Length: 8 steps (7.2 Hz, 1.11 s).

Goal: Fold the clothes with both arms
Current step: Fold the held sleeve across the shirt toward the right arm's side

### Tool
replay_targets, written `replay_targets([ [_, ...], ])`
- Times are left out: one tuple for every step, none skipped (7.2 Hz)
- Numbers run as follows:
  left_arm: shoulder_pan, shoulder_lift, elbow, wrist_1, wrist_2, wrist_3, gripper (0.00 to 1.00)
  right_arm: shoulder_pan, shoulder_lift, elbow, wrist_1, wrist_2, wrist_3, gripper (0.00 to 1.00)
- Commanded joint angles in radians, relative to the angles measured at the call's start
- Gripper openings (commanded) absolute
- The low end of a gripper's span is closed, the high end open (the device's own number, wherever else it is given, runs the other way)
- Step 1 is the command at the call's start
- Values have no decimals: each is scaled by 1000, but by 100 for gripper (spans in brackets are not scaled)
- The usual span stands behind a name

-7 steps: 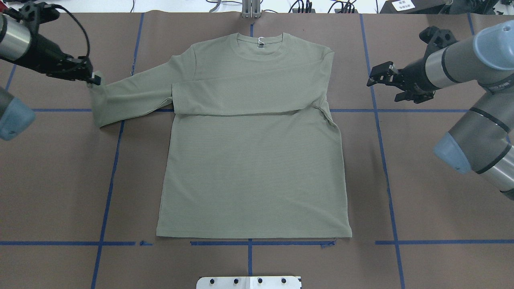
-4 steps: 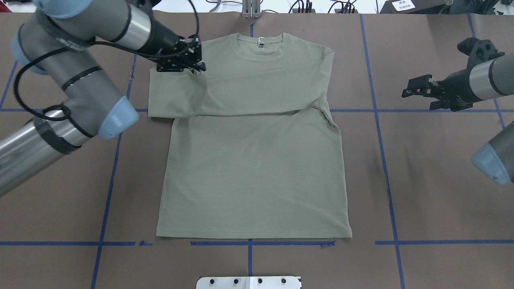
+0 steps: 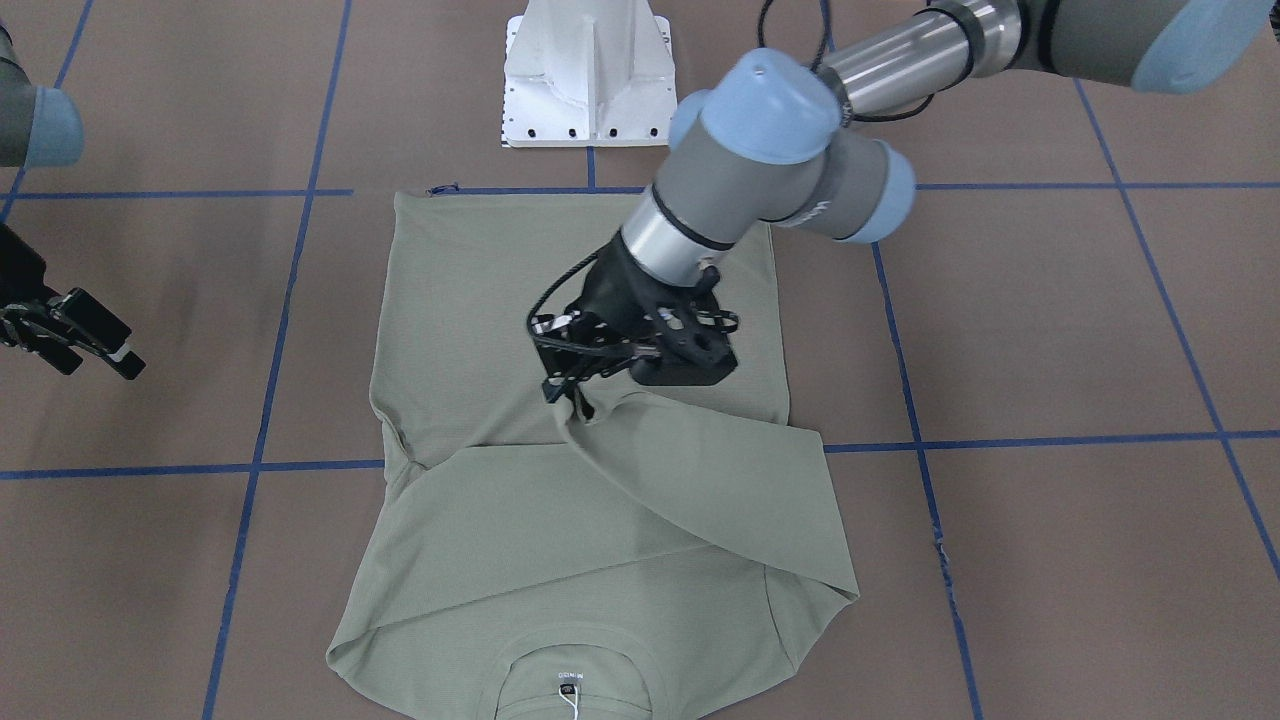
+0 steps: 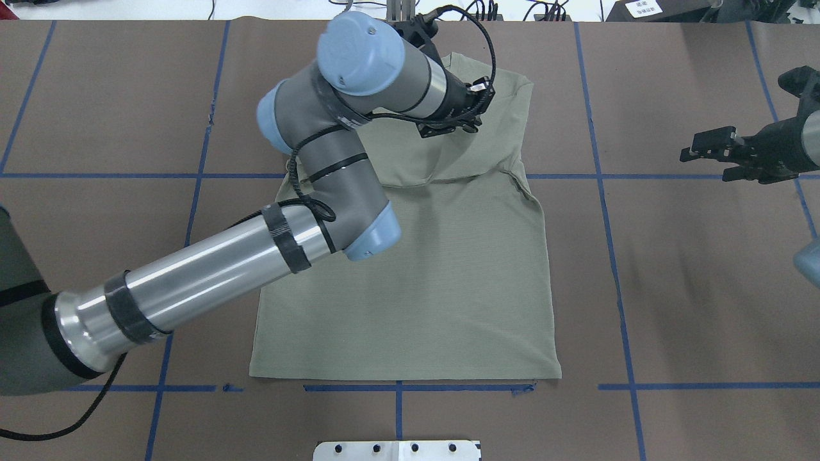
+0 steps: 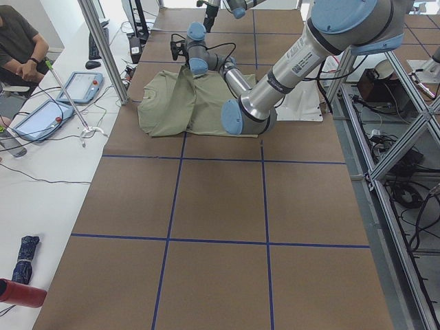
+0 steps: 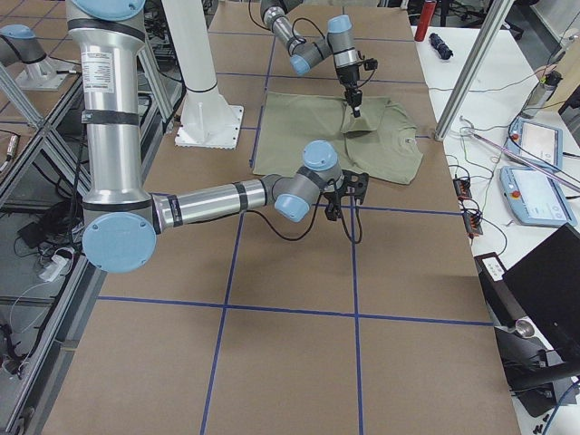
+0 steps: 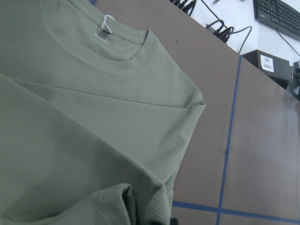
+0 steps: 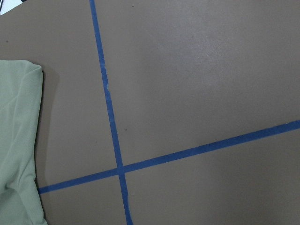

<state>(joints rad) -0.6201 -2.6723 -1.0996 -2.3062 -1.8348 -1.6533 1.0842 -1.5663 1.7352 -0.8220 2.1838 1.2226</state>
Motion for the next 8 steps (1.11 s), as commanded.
replay_targets([
  [65, -83, 171, -76, 98, -6, 0, 11, -11, 7, 1, 1, 0, 100],
  [72, -77, 197, -102, 113, -5, 0, 11, -11, 4, 1, -1, 1, 100],
  [80, -78, 225, -133, 144, -5, 0, 11, -12, 6, 1, -2, 5, 100],
  [85, -80, 227, -136, 156, -5, 18, 11, -11, 7, 1, -1, 9, 100],
  [89, -87, 222, -136, 158, -6, 68, 11, -11, 6, 1, -1, 12, 100],
  [89, -89, 205, -136, 157, -8, 84, 10, -11, 7, 1, -2, 17, 100],
  [89, -42, 114, -130, 147, -7, 85, 8, -6, 14, 1, -5, 21, 100],
  [82, 33, -14, -112, 131, -3, 85, -9, 0, 27, 1, -10, 70, 100],
])
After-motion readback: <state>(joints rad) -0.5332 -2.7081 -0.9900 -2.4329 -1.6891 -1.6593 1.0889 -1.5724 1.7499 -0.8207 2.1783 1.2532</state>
